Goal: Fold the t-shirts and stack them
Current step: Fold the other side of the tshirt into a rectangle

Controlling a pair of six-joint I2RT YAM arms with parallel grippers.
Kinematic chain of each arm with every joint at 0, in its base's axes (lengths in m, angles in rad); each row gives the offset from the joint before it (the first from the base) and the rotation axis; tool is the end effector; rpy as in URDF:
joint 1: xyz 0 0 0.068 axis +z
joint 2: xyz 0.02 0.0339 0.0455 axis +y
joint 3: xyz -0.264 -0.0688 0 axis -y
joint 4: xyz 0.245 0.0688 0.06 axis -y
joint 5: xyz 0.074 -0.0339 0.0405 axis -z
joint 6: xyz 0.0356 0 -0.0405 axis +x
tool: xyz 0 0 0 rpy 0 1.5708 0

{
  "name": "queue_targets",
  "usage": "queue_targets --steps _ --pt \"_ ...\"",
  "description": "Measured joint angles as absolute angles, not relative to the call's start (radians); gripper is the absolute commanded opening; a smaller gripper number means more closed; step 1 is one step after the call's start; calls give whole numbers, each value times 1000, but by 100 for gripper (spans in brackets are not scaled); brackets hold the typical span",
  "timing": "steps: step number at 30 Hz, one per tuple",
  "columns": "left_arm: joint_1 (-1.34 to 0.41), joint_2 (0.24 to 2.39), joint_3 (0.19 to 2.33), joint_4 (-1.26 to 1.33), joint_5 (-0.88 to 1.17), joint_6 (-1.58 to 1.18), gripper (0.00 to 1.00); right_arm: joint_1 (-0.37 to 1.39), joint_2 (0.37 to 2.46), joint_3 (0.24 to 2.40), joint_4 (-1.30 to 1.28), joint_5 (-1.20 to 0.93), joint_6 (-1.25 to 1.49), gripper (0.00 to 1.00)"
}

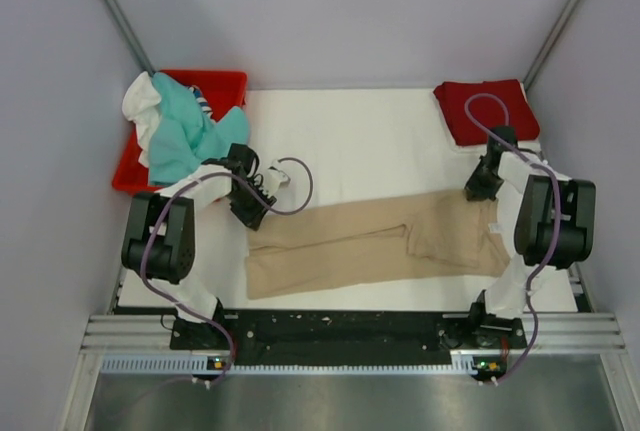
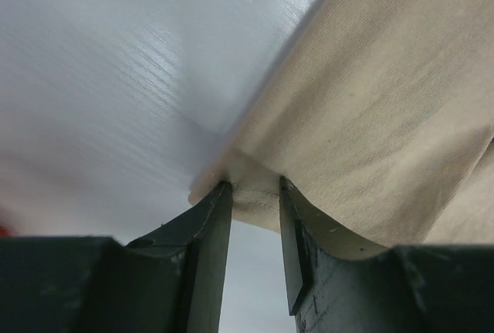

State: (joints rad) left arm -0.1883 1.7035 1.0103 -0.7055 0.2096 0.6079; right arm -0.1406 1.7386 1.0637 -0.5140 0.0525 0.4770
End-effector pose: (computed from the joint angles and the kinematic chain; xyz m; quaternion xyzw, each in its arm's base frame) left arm 0.2937 -0.0635 0.1576 0.3924 0.9099 -0.0841 0.1053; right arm 0.3301 -0.0486 0.1659 0.3030 0.9335 0.0064 0.1914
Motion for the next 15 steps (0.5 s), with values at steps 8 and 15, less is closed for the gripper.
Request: queue_targets --steps 8,15 --pt "-184 1662 1007 -746 165 605 39 -127 1722 1128 -551 125 376 0" --pt "-207 1589 1096 -915 212 627 32 -113 1607 1128 -584 143 338 0"
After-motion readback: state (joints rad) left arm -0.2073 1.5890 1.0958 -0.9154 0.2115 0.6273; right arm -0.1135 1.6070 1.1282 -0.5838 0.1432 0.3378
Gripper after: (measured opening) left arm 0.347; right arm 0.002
